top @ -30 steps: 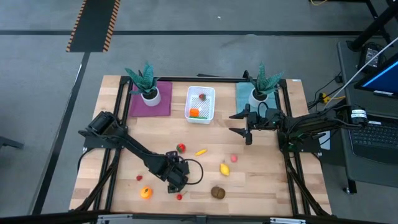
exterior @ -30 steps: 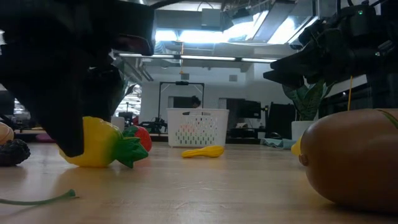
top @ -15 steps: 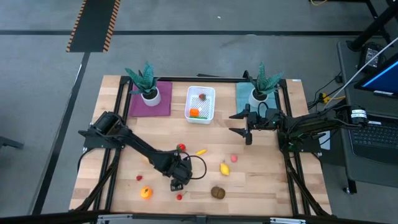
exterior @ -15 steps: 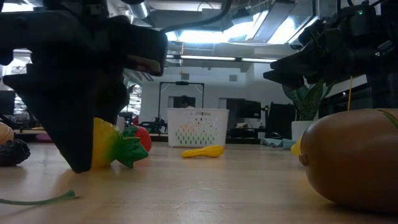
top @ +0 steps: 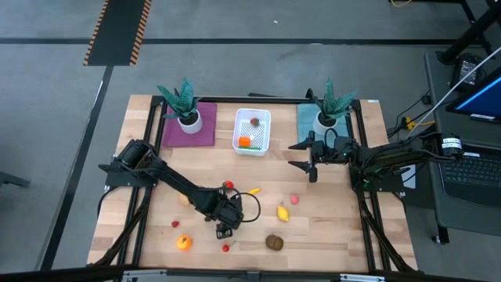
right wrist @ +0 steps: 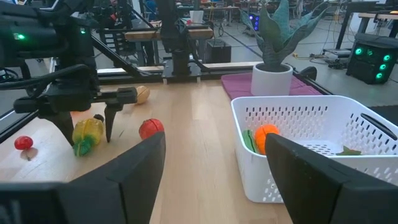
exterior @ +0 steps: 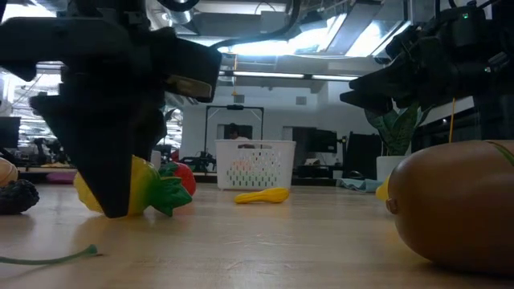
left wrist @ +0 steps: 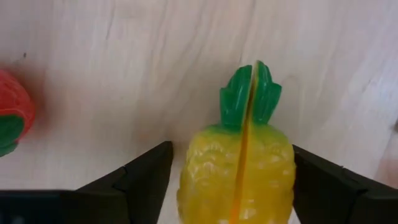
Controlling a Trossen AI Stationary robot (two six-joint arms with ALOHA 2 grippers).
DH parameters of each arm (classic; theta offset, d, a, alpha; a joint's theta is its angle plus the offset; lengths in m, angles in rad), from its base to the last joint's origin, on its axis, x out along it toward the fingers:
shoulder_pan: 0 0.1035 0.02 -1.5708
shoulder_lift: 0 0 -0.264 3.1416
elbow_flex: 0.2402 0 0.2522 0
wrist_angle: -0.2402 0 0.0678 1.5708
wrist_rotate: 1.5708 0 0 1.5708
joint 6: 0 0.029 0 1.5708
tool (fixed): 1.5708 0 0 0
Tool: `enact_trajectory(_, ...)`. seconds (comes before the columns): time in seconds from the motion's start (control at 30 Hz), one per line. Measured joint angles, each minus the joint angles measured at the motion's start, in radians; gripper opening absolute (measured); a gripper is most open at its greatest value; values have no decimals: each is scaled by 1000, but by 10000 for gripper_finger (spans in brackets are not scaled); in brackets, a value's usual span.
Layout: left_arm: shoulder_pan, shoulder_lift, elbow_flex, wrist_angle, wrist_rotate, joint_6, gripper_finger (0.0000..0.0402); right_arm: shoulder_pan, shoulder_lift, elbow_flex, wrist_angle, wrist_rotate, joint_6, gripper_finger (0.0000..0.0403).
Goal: Pick and placing Produce into tupperware
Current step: Put the yellow pineapple into the white bin
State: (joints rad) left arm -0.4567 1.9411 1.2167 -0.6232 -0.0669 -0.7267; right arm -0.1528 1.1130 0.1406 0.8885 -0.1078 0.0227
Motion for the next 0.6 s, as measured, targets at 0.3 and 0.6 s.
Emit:
enact_trajectory(0.3,19,-6,0,-23,29,-4,185,0,0,0,0,0,0,278)
enact_trajectory(0.6,15,-69,-6,-45,65,-1,181,0,0,0,-3,0,0,278)
